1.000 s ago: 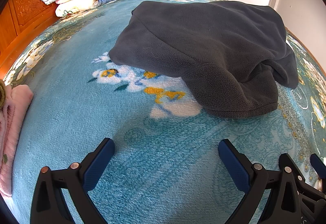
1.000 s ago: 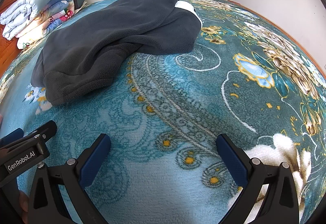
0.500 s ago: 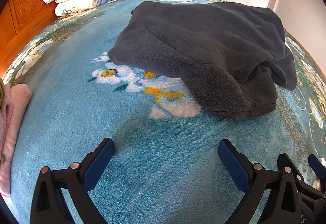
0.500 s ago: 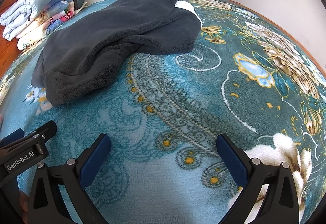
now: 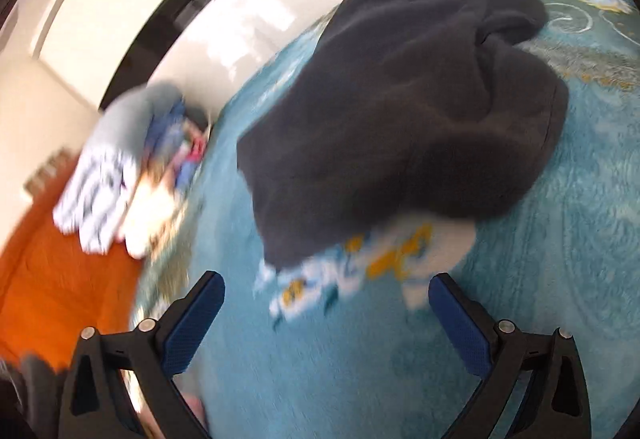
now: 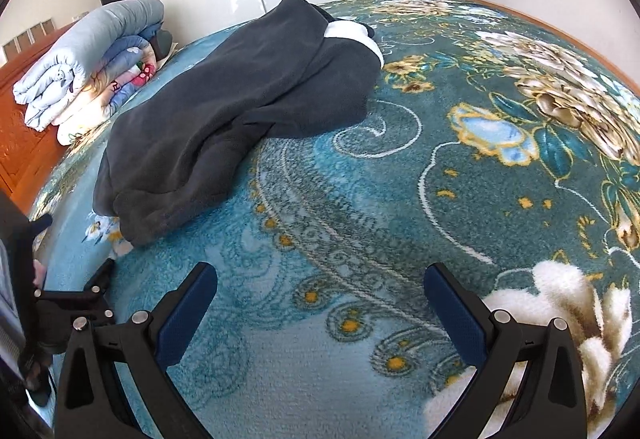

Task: Fold clothes
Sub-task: 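Grasp the jacket hem with the left gripper while the right gripper grasps the other hem corner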

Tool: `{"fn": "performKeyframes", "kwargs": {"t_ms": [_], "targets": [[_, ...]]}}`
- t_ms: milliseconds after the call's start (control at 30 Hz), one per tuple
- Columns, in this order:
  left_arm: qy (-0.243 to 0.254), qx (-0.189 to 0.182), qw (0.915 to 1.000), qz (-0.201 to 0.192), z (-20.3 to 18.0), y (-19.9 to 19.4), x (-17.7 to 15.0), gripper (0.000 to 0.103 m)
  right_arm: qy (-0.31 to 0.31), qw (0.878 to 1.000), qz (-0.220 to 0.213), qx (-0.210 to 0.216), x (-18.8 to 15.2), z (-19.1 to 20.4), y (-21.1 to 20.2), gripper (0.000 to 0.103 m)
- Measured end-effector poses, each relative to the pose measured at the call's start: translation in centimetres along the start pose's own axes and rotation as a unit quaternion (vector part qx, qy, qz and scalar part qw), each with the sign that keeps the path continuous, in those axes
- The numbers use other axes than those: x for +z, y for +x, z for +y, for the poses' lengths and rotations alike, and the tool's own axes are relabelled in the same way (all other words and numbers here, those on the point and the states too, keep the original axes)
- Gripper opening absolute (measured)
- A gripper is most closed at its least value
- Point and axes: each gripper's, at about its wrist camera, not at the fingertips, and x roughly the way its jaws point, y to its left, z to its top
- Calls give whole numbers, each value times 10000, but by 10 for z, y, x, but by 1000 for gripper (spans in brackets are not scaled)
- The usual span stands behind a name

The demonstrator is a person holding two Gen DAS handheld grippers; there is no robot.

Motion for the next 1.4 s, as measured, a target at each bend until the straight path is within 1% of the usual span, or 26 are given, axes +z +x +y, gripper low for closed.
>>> {"fn": "performKeyframes", "kwargs": {"t_ms": [33,100,133,167,200,233,267,300,333,367,400,467,567,633,700,833,967,1000,1067,1133,1200,1267,1333,1367,1400], "targets": [[161,115,9997,-139,-7,3,5,103,-14,10000,-23,0,0,0,0,103],[306,19,9993,-208,-5,13,12,103,-74,9999,-140,-5,0,-1,-1,103],[224,-71,9995,-213,-11,14,19,103,-88,9998,-198,15,0,-1,-2,103],[132,-28,9996,-245,-12,14,25,103,-103,9995,-283,32,0,-2,-3,103],[124,108,9995,-278,-15,17,26,94,-115,9993,-364,45,0,-4,-5,103],[130,256,9991,-311,-18,21,26,73,-108,9991,-401,55,0,-5,-6,103],[177,344,9989,-269,-33,40,21,60,-71,9993,-371,75,1,-7,-6,103],[159,308,9992,-209,-38,44,21,34,-29,9993,-344,107,1,-9,-6,103],[19,234,9995,-197,-38,43,21,12,7,9994,-320,132,2,-10,-6,103],[-139,157,9996,-193,-39,42,21,11,25,9994,-313,148,2,-11,-6,103],[-324,187,9990,-246,-47,38,25,10,35,9993,-329,167,2,-11,-7,103],[-763,209,9960,-407,-50,36,26,9,35,9991,-364,217,2,-12,-10,103],[-1265,80,9895,-700,-27,5,36,8,-178,9975,-605,305,-3,-10,-30,103],[-1649,-95,9817,-945,4,-15,39,8,-320,9959,-765,364,-7,-9,-43,103],[-2034,-277,9714,-1192,35,-35,42,8,-462,9937,-925,422,-10,-8,-56,103],[-2331,-611,9569,-1623,78,-84,38,7,-745,9880,-1244,538,-17,-5,-82,103],[-2375,-895,9476,-1942,96,-149,22,7,-1064,9791,-1612,630,-26,0,-109,103],[-2403,-922,9452,-2009,99,-160,18,7,-1226,9747,-1777,584,-32,8,-118,103],[-2389,-901,9432,-2127,105,-184,11,7,-1496,9699,-1864,464,-37,24,-127,103],[-2402,-955,9415,-2163,110,-204,4,7,-1659,9645,-2026,328,-39,39,-138,103],[-2530,-1157,9375,-2091,123,-216,-7,7,-1680,9609,-2180,302,-38,47,-150,103],[-2621,-1173,9371,-1985,133,-223,-17,7,-1567,9616,-2230,307,-36,58,-161,102],[-2698,-1224,9361,-1897,140,-223,-26,7,-1447,9671,-2046,437,-32,65,-163,83],[-2749,-1309,9348,-1830,143,-222,-31,7,-1445,9688,-1968,425,-30,69,-163,56],[-2803,-1402,9334,-1748,147,-220,-37,7,-1443,9704,-1890,414,-28,73,-163,37]]}}
